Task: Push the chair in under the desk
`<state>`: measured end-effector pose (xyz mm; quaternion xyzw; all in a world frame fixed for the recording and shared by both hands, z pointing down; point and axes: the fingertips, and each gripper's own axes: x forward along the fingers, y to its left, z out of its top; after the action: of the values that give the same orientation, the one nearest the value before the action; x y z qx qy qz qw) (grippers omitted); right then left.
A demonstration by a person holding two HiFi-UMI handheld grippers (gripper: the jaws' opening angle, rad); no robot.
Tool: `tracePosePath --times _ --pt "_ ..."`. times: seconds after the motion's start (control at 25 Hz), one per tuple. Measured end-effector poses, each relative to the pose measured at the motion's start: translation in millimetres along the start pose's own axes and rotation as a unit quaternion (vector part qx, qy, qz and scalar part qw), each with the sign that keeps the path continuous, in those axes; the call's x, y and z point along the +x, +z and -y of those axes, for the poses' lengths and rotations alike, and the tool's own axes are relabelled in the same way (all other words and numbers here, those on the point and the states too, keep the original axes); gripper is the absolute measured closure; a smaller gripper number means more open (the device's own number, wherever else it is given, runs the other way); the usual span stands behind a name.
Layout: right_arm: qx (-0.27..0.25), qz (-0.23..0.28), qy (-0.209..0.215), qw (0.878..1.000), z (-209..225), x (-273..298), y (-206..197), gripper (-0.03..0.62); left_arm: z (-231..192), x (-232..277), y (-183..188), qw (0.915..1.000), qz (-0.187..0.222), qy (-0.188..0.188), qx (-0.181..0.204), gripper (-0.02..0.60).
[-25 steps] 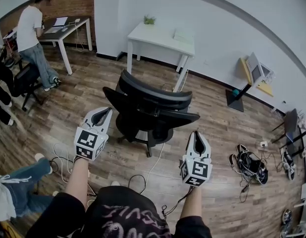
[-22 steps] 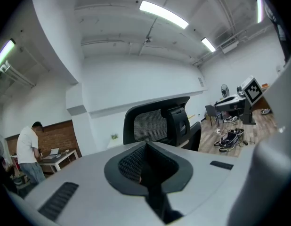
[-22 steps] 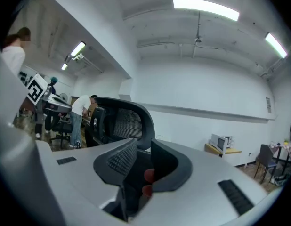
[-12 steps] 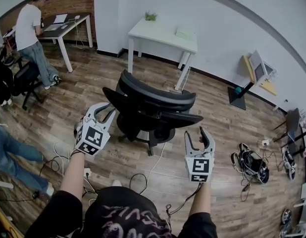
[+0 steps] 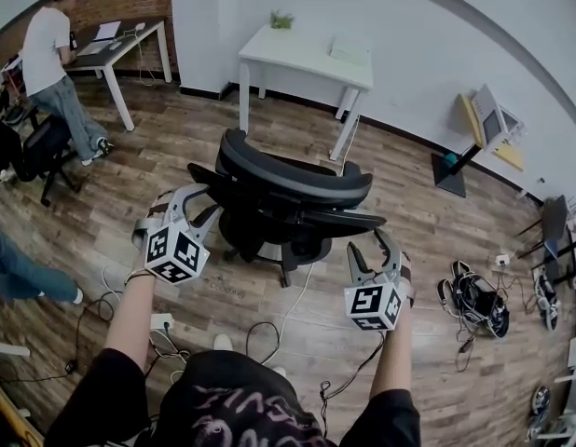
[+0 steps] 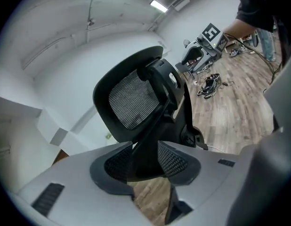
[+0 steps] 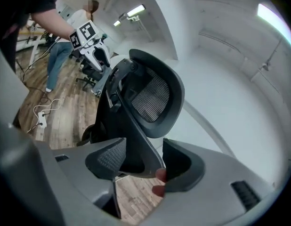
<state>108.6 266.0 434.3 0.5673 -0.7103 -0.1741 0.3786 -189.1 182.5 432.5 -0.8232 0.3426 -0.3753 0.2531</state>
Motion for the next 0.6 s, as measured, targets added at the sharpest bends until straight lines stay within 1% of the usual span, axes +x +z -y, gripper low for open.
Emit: tracePosePath --times 0.16,0.32,0.6 --pt "-0.036 -0.016 0.010 0.999 -4 12 -6 0.344 1 14 -8 0.9990 -0.019 -0.012 0.039 0.403" --pt "-0.070 -0.033 0.019 0.997 -7 24 -16 0.343 4 28 -14 0.9959 -0.035 -0.023 0.080 0.394" --pt "-0.108 -0.050 0.033 0.992 2 41 -22 0.344 -3 47 -25 0.9897 -0.059 -0.042 0.123 0.367"
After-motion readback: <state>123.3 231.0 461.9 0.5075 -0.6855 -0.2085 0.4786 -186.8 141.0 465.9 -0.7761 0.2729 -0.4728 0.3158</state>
